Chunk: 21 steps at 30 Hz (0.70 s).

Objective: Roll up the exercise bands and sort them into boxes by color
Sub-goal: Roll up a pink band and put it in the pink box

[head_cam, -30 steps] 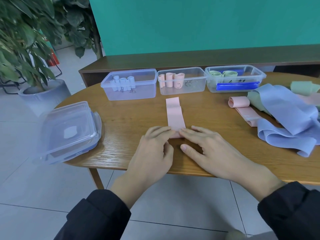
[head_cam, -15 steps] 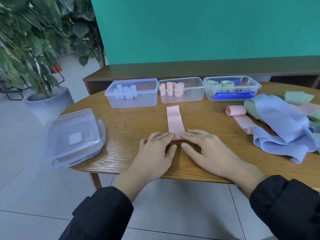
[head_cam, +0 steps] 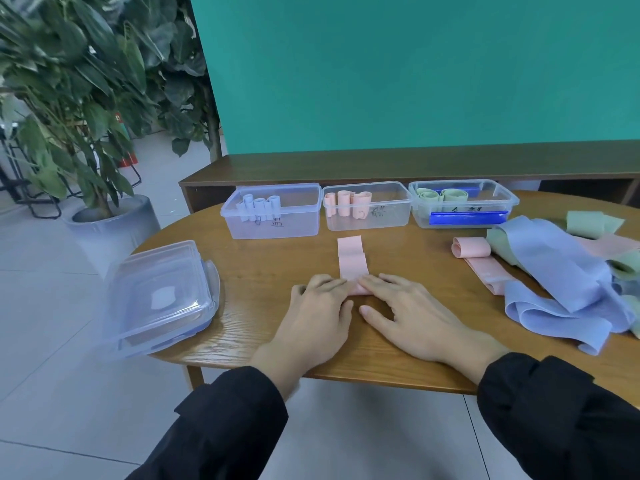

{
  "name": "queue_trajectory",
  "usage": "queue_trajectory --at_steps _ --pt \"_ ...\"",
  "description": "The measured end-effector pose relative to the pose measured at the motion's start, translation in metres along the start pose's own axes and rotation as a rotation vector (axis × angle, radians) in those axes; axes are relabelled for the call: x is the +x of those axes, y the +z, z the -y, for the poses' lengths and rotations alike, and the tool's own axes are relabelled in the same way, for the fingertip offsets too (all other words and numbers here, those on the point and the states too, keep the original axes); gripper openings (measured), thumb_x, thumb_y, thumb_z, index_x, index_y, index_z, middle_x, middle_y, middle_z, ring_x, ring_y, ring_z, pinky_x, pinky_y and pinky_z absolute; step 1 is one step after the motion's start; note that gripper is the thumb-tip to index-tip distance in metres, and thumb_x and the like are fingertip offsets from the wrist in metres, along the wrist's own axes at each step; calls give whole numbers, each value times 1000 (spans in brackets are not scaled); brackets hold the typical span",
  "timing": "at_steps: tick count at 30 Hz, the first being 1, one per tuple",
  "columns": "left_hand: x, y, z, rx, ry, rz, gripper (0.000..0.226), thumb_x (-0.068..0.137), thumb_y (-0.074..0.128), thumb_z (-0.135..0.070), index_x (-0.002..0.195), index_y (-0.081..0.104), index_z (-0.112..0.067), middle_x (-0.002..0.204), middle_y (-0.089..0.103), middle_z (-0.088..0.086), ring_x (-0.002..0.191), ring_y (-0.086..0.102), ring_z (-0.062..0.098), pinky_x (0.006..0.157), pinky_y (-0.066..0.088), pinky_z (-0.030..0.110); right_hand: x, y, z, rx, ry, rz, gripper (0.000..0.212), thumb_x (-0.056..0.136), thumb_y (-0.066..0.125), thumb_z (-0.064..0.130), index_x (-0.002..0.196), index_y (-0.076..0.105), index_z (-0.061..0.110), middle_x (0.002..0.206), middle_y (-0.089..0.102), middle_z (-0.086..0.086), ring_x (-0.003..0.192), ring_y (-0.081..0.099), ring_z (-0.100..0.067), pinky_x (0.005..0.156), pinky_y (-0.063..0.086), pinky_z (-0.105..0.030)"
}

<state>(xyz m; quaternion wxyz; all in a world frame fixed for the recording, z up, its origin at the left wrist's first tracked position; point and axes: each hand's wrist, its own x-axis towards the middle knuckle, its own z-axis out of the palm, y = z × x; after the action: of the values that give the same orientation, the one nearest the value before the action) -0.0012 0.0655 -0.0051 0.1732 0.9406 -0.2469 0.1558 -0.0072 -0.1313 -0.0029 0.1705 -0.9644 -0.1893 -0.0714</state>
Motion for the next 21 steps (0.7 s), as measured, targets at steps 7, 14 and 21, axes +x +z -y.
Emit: queue_trajectory --at_steps 7,14,21 --pt "9 3 4 30 -10 24 38 104 42 -29 141 52 -32 144 51 -19 138 31 10 101 30 36 2 3 -3 18 -8 -20 54 104 40 49 156 34 37 159 33 22 149 21 -3 123 21 -32" --pt "8 4 5 -54 -18 -92 35 97 55 -18 131 63 -21 131 63 -8 122 43 15 99 44 36 16 1 -8 22 19 0 52 105 40 47 155 35 36 159 35 19 149 23 -6 121 18 -32" --pt "9 6 8 -94 -157 -114 38 99 54 -26 134 59 -12 131 61 0 123 43 18 106 42 35 39 3 -6 112 49 -146 28 104 54 28 127 70 27 128 67 8 133 47 -17 107 39 -34"
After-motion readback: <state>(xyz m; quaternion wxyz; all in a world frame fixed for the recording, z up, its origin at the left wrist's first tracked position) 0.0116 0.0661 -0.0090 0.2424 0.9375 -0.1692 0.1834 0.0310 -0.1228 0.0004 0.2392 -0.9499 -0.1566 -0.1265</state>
